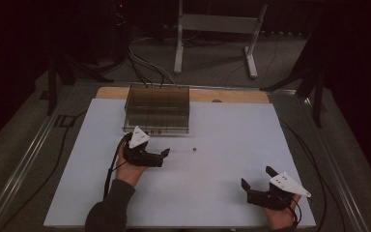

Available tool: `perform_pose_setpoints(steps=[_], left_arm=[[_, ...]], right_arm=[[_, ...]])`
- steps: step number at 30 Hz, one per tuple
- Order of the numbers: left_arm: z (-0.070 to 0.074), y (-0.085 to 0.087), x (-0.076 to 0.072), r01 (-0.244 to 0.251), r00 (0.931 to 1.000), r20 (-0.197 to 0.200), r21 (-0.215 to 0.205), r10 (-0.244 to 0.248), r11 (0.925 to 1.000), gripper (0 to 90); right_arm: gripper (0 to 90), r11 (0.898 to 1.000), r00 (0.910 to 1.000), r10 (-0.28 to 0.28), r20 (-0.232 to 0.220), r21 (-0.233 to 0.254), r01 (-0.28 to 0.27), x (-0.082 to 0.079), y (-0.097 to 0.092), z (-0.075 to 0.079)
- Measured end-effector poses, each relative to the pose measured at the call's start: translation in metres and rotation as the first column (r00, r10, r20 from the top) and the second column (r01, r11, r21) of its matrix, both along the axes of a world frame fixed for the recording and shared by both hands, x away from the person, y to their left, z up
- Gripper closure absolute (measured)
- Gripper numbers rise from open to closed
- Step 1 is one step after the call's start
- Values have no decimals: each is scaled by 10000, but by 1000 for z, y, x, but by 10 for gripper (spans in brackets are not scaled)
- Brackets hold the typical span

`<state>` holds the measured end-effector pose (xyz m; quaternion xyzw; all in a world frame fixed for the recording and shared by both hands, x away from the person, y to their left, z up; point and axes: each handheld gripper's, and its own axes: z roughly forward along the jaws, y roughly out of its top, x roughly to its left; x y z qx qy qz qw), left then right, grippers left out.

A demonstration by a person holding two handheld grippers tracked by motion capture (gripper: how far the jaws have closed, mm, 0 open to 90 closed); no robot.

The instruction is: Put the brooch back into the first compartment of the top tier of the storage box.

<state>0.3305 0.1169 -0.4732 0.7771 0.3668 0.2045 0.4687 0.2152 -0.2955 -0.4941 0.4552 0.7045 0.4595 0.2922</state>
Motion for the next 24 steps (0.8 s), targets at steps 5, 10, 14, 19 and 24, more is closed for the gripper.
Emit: perform_pose_setpoints(steps=[5,10,14,19,24], left_arm=[[-5,-11,5,195,9998,-91,148,-193,9997,4],[-11,-20,10,389,9991,-196,116,-387,9992,4],[-16,-26,14,441,9984,-340,-68,-443,9990,4],[-21,-34,17,470,9977,-480,-205,-480,9987,19],[-25,-43,22,573,9962,-654,-162,-583,9982,18]], right_arm=[[0,10000,10000,-18,-9,42,18,0,-1,0],[0,10000,10000,-14,-19,40,15,1,-1,0],[0,10000,10000,-14,-25,34,14,1,-1,-1],[0,10000,10000,-6,-23,30,6,1,-1,-1],[0,10000,10000,2,-16,43,-2,1,-1,-1]])
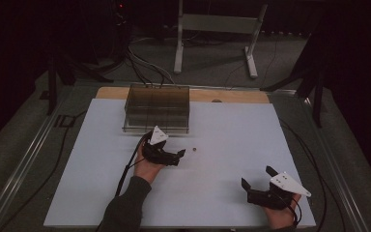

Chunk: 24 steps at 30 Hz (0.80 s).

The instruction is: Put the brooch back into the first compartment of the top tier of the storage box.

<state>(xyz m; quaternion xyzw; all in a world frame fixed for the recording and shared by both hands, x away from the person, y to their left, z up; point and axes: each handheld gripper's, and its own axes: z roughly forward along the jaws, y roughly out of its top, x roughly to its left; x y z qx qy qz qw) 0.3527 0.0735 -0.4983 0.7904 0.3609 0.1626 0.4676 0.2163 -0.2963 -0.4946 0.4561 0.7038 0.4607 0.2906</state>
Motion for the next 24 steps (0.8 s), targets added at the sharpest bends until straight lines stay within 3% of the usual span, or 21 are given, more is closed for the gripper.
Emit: perform_pose_setpoints(steps=[7,15,21,24], left_arm=[[-4,-14,4,211,9996,-179,8,-211,9998,19],[-6,-41,11,854,9952,-493,91,-849,9963,31],[-8,-50,16,931,9938,-628,263,-913,9953,49],[-12,-57,21,943,9911,-985,416,-899,9947,90]], right_arm=[[0,10000,10000,30,2,14,-30,0,1,0],[0,10000,10000,69,2,33,-69,1,2,0],[0,9999,9999,102,-6,28,-102,1,3,0],[0,9999,9999,116,-10,42,-116,1,3,0]])
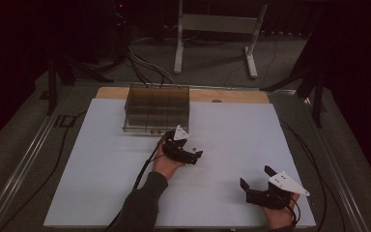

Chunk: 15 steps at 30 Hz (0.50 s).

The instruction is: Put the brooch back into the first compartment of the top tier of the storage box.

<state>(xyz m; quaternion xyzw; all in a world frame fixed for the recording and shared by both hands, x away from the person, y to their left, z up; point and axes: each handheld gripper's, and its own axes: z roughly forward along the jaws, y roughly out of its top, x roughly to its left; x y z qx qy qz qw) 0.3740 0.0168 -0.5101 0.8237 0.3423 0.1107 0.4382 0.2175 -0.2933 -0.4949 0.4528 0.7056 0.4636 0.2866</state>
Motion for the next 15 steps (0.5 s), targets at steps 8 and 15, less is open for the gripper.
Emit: perform_pose_setpoints(steps=[8,15], left_arm=[[-5,-16,8,-377,9989,-233,1328,411,9904,364],[-12,-19,13,-120,9989,-421,1563,188,9876,602]], right_arm=[[0,10000,10000,41,-12,-3,-41,0,1,0],[0,10000,10000,48,-28,-6,-48,0,1,0]])
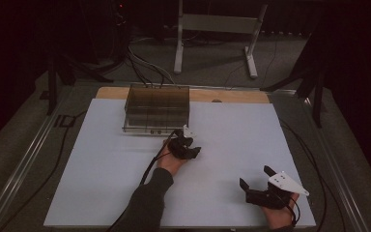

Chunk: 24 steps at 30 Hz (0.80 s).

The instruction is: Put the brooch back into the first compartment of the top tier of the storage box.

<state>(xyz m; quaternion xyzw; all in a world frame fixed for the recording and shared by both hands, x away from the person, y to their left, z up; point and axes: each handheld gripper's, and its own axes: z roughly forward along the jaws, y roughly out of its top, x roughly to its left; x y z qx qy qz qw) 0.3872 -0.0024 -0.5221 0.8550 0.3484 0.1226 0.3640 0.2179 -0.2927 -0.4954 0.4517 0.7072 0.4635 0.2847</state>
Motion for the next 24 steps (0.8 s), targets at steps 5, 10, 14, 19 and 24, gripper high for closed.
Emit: perform_pose_setpoints(steps=[5,10,14,19,24], left_arm=[[-1,0,0,-3,9999,115,260,0,9997,692],[-1,-1,-1,61,9998,203,374,-68,9993,805],[0,1,0,126,9998,123,358,-130,9993,815],[2,3,0,175,9998,38,413,-176,9990,819],[5,6,-1,174,9998,86,333,-177,9993,819]], right_arm=[[0,10000,10000,0,-23,-1,0,0,0,0],[0,10000,10000,-10,-9,-16,10,0,0,0],[0,10000,10000,-28,-18,-17,28,0,0,0],[0,10000,10000,-33,-35,-17,33,0,0,0],[0,10000,10000,-42,-21,-24,42,0,0,0]])
